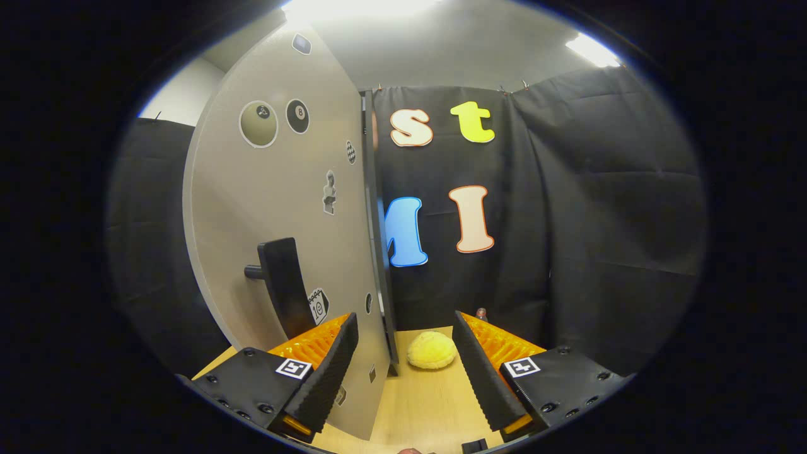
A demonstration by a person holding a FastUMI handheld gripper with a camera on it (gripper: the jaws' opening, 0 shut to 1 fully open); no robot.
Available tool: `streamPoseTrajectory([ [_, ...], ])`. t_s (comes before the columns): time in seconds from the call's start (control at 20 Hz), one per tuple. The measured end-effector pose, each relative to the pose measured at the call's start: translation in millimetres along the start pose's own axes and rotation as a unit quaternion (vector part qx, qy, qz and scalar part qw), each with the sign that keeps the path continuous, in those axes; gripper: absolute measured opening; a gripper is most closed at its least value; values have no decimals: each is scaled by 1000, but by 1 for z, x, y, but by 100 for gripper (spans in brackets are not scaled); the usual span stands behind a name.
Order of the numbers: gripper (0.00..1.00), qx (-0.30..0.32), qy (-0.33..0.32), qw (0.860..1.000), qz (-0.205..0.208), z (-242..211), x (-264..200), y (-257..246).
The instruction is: Open the shoe cabinet door, grab the shoes and put them into the shoe cabinet, then close the shoe cabinet door.
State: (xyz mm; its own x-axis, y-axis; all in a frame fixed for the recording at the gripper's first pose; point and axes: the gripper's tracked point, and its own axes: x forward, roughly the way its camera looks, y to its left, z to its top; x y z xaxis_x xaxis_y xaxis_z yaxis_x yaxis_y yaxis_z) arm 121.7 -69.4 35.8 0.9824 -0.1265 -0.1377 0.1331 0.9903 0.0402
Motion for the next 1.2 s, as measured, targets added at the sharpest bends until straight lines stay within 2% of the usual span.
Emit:
streamPoseTrajectory([
  [0.3,95,-12,16,1000,10,-5,7,66],
  [0.45,95,-43,14,999,19,-5,19,98],
  [0.6,95,-31,12,999,31,-7,33,128],
  [0.7,95,-18,17,999,47,-8,40,152],
  [0.85,98,-14,15,995,101,-7,43,192],
  [1.2,98,-38,10,991,131,-10,40,210],
])
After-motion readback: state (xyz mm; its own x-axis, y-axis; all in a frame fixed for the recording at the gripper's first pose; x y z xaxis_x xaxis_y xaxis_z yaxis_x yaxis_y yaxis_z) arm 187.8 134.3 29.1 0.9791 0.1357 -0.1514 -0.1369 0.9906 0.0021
